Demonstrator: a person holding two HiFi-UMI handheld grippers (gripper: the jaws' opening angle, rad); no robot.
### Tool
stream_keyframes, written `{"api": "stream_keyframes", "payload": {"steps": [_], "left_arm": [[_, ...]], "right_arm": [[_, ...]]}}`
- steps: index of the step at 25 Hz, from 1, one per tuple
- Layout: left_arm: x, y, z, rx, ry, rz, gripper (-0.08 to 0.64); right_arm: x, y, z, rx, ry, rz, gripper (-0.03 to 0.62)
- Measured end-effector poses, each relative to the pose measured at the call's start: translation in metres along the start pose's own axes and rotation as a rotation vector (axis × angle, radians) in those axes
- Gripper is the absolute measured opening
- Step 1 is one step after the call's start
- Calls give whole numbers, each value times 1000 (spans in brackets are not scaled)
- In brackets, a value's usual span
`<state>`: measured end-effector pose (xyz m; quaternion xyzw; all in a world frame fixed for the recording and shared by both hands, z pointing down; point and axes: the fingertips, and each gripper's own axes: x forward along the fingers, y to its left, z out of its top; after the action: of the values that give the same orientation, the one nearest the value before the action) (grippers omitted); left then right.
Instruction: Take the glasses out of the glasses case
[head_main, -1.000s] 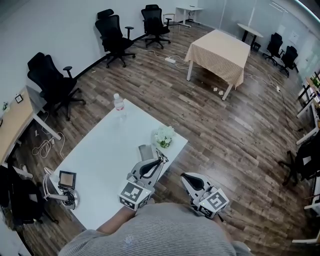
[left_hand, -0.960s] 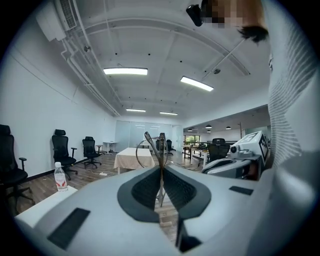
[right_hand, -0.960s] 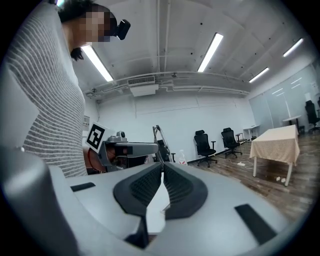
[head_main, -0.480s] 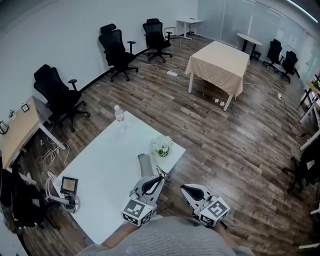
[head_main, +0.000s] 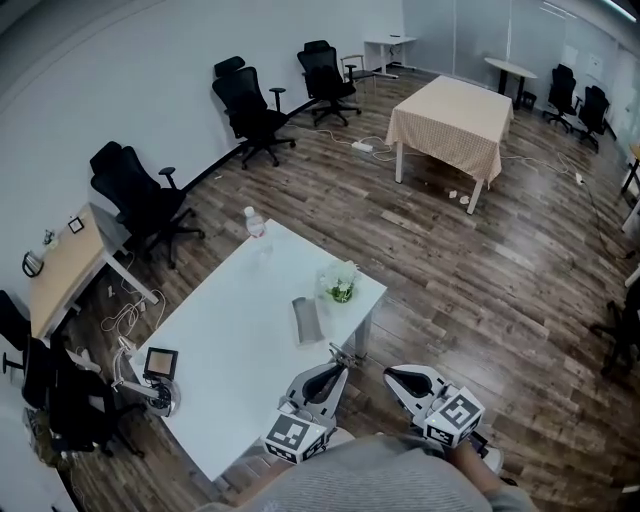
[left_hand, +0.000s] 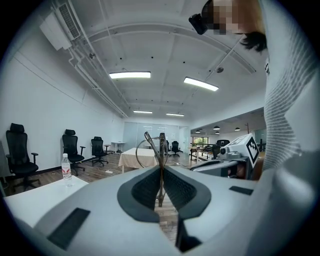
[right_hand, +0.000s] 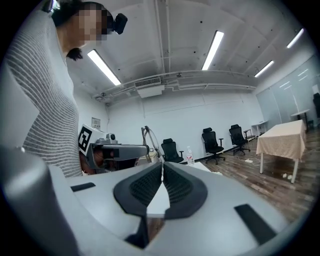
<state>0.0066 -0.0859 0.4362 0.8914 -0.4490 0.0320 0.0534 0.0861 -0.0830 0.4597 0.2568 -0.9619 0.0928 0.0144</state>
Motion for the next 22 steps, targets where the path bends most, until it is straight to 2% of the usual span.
{"api": "stream_keyframes", "payload": {"steps": [9,22], "left_arm": [[-4,-22,4,14,-6,2,26],[1,-38,7,35,14,-41,26]], "right_arm": [[-11,12,-10,-9,15,51,15],[-26,7,-2,-1,-31,10,14]]}}
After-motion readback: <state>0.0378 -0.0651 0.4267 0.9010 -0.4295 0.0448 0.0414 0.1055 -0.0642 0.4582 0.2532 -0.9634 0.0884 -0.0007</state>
